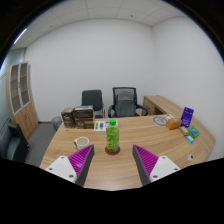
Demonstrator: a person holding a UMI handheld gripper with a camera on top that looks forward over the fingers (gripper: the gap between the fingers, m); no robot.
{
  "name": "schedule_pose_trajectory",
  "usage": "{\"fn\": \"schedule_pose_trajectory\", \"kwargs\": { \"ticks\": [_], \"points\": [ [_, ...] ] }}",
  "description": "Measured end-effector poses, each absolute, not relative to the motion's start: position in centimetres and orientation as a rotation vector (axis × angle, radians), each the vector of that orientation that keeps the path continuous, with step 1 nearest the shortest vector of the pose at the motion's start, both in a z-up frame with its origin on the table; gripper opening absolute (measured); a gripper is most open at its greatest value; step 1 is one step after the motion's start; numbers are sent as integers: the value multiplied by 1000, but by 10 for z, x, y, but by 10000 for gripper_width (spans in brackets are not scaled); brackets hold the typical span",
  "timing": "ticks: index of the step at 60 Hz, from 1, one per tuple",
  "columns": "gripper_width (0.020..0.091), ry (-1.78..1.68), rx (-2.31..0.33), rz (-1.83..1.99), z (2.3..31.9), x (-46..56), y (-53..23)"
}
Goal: Pour water
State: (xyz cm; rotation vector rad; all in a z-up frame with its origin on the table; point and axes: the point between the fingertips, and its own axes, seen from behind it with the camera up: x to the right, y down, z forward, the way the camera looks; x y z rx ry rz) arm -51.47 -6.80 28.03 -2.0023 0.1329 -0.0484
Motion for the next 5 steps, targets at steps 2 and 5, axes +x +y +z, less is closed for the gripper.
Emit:
{"fn": "schedule_pose_trajectory", "kwargs": {
  "ticks": [2,5],
  "points": [
    [781,134,-1999,-48,282,-516,-68],
    [781,138,-1994,-48,283,-516,-69]
  ]
}}
